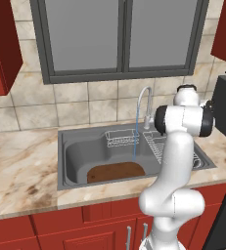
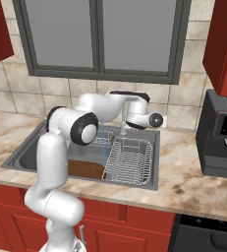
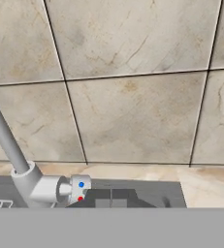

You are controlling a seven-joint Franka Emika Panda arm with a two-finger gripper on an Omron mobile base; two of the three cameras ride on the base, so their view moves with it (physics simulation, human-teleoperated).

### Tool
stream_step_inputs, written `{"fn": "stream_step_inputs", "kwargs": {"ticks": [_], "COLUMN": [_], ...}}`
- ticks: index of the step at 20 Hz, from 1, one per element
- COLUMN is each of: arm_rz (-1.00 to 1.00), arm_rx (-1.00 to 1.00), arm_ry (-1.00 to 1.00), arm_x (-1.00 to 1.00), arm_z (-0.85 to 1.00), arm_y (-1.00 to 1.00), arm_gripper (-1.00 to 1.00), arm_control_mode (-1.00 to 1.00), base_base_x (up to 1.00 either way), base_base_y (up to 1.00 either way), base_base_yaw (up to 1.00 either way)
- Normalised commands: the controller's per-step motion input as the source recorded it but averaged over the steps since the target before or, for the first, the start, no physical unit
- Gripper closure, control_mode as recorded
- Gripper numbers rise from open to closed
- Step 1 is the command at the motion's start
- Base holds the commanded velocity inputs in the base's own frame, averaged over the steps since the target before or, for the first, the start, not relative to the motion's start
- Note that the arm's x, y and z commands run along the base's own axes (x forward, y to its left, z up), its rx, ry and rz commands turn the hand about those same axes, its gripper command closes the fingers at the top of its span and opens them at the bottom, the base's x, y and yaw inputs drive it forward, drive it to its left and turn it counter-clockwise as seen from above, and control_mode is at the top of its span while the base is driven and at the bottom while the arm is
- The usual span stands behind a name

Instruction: Turn on the sink faucet with hot water and rinse the cutting board for ten seconds, then turn off the faucet. Push the cutting board to reach the water if necessary.

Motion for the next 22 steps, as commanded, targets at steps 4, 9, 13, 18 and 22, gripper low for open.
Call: {"fn": "stream_step_inputs", "kwargs": {"ticks": [4,9,13,18,22], "arm_rz": [0.04,0.01,0.01,0.02,0.03], "arm_rx": [0.00,0.00,0.00,0.00,0.00], "arm_ry": [0.17,0.10,0.09,0.05,0.00], "arm_x": [0.00,0.04,0.04,0.02,0.00], "arm_z": [0.00,0.00,0.00,-0.01,-0.02], "arm_y": [0.00,0.00,0.00,0.00,0.00], "arm_gripper": [1.00,1.00,1.00,1.00,1.00], "arm_control_mode": [-1.00,-1.00,-1.00,-1.00,-1.00], "base_base_x": [0.00,0.00,0.00,0.00,0.00], "base_base_y": [0.00,0.00,0.00,0.00,0.00], "base_base_yaw": [0.00,0.00,0.00,0.00,0.00]}}
